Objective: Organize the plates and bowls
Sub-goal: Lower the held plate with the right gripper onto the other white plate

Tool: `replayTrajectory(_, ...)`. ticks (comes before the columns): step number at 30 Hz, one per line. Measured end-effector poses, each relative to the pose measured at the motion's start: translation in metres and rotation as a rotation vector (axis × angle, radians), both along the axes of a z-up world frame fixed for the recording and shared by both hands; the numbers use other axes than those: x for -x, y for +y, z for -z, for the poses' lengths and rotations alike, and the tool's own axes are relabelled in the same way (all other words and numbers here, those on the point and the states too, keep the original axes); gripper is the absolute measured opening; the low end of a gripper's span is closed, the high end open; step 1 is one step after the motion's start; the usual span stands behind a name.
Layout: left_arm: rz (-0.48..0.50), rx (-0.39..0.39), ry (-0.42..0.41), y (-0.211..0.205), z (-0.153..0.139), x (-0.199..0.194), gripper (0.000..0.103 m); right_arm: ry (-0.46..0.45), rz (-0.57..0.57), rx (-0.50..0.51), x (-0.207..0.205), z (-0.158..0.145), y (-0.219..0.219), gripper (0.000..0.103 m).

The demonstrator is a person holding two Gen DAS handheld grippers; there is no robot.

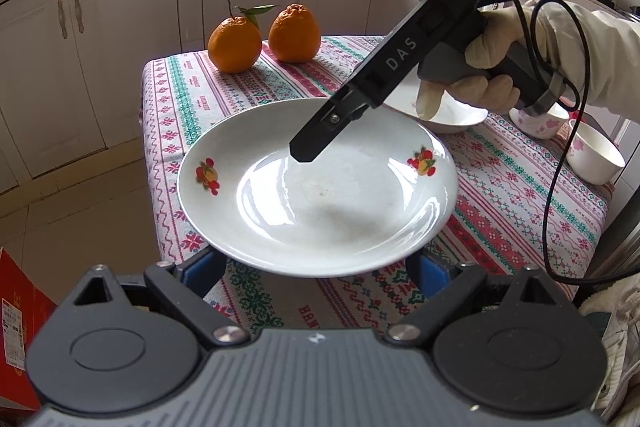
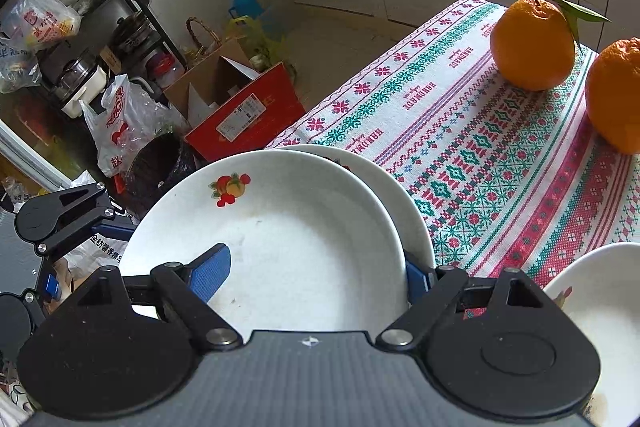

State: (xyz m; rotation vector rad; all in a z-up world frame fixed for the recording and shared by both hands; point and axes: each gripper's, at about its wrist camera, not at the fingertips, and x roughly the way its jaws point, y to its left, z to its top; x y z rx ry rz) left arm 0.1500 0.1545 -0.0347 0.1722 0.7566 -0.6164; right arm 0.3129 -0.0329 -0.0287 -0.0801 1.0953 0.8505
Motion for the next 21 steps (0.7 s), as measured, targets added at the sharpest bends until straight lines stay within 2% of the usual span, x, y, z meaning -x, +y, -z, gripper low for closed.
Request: replayTrajectory(21, -0.009, 0.017, 0.002, 0.001, 0.003, -0.001, 0.096, -0.013, 0.081, -0.013, 0.016, -0.016, -0.023, 0.090)
